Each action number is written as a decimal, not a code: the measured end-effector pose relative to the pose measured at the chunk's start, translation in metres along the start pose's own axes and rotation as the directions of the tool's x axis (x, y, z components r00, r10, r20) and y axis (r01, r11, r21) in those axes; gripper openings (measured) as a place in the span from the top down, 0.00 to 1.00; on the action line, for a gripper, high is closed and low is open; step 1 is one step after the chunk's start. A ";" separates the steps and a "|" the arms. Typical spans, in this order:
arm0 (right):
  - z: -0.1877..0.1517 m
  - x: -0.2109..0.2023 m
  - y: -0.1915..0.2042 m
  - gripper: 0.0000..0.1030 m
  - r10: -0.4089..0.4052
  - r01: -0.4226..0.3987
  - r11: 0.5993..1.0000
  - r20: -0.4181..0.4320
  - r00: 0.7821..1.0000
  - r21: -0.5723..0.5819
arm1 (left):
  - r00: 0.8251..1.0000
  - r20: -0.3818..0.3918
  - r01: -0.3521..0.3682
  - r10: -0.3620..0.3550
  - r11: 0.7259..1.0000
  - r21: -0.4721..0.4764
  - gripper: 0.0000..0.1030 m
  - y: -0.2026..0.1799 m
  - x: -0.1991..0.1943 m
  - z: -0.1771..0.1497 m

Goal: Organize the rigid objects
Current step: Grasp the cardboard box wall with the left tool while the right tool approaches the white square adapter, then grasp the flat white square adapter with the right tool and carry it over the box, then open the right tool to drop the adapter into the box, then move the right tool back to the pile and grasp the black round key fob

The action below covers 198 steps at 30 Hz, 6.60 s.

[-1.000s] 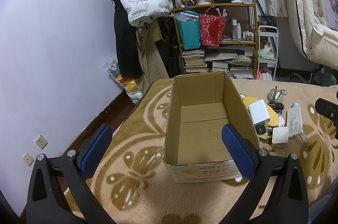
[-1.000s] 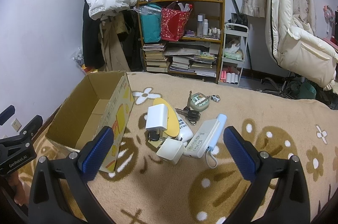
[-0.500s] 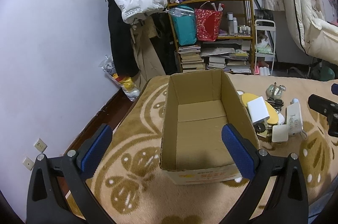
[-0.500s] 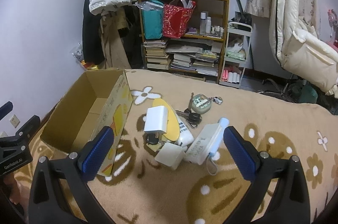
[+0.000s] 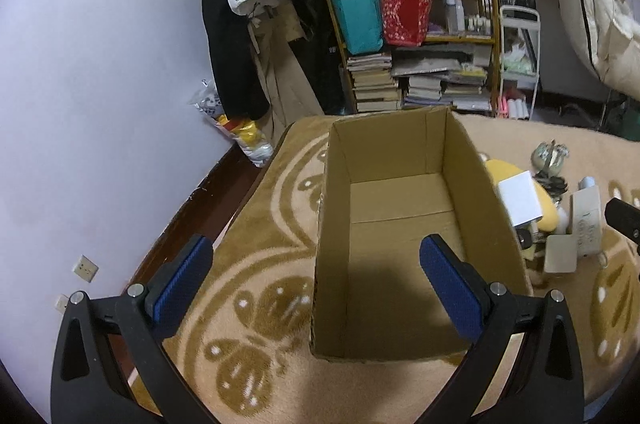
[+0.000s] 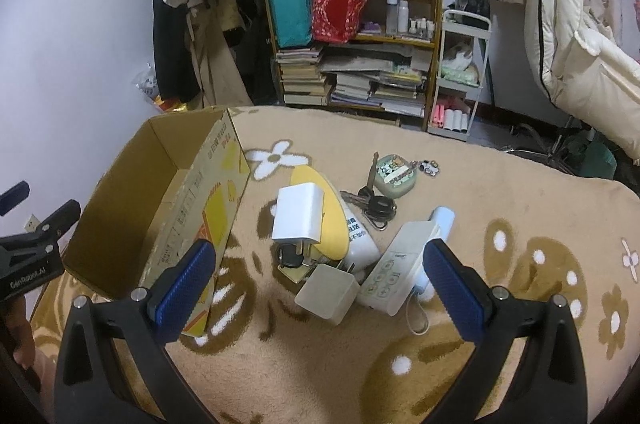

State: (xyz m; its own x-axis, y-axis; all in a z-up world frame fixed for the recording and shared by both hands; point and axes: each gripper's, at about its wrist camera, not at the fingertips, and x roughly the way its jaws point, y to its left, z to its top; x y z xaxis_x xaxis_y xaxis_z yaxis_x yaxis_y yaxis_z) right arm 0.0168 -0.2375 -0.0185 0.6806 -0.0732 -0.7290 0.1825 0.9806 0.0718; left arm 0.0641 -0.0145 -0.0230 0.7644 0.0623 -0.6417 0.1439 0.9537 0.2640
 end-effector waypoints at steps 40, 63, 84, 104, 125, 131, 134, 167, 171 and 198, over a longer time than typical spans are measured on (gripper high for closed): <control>-0.030 0.109 0.004 0.09 -0.037 0.021 0.998 -0.305 0.952 -0.058 | 0.953 -0.302 0.012 -0.037 0.996 -0.083 0.27 0.015 0.098 -0.013; -0.038 0.137 -0.003 0.48 0.008 -0.001 1.000 -0.381 0.924 0.017 | 0.950 -0.305 0.057 -0.070 0.997 -0.049 0.85 0.001 0.096 -0.020; 0.011 0.080 0.016 0.51 0.088 -0.084 0.996 -0.125 0.988 0.032 | 0.956 -0.293 0.031 -0.038 0.999 -0.026 0.84 -0.005 0.094 -0.020; 0.039 0.018 0.098 0.51 0.332 -0.310 0.934 0.110 0.937 -0.178 | 0.961 -0.276 0.003 0.001 1.000 0.014 0.82 -0.011 0.094 -0.021; 0.023 0.058 0.102 0.51 0.396 -0.392 0.906 -0.006 0.918 -0.158 | 0.964 -0.266 0.000 0.006 1.000 0.023 0.82 -0.013 0.093 -0.024; 0.026 0.054 0.101 0.43 0.352 -0.345 0.923 0.014 0.936 -0.170 | 0.960 -0.279 0.020 -0.013 1.000 0.022 0.83 -0.014 0.094 -0.024; 0.031 0.051 0.092 0.21 0.318 -0.309 0.940 0.048 0.947 -0.148 | 0.961 -0.276 -0.001 0.009 1.000 0.028 0.82 -0.012 0.095 -0.025; 0.012 0.123 0.020 0.11 0.085 -0.093 0.994 -0.112 0.990 -0.064 | 0.962 -0.272 0.018 -0.012 1.000 0.018 0.82 -0.012 0.102 -0.023; 0.005 0.129 0.018 0.24 0.097 -0.107 0.992 -0.159 0.983 -0.060 | 0.963 -0.270 0.015 -0.009 1.000 0.022 0.82 -0.014 0.102 -0.024; -0.016 0.156 0.009 0.67 0.070 -0.078 0.997 -0.294 0.953 -0.017 | 0.964 -0.266 0.021 -0.023 1.000 -0.009 0.82 -0.010 0.102 -0.024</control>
State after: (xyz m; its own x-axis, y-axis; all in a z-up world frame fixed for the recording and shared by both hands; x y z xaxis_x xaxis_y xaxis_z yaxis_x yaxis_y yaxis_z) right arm 0.1132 -0.2375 -0.1426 0.4528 0.0520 -0.8901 0.1167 0.9863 0.1170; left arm 0.1257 -0.0106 -0.1082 0.5666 0.1166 -0.8157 0.1539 0.9575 0.2438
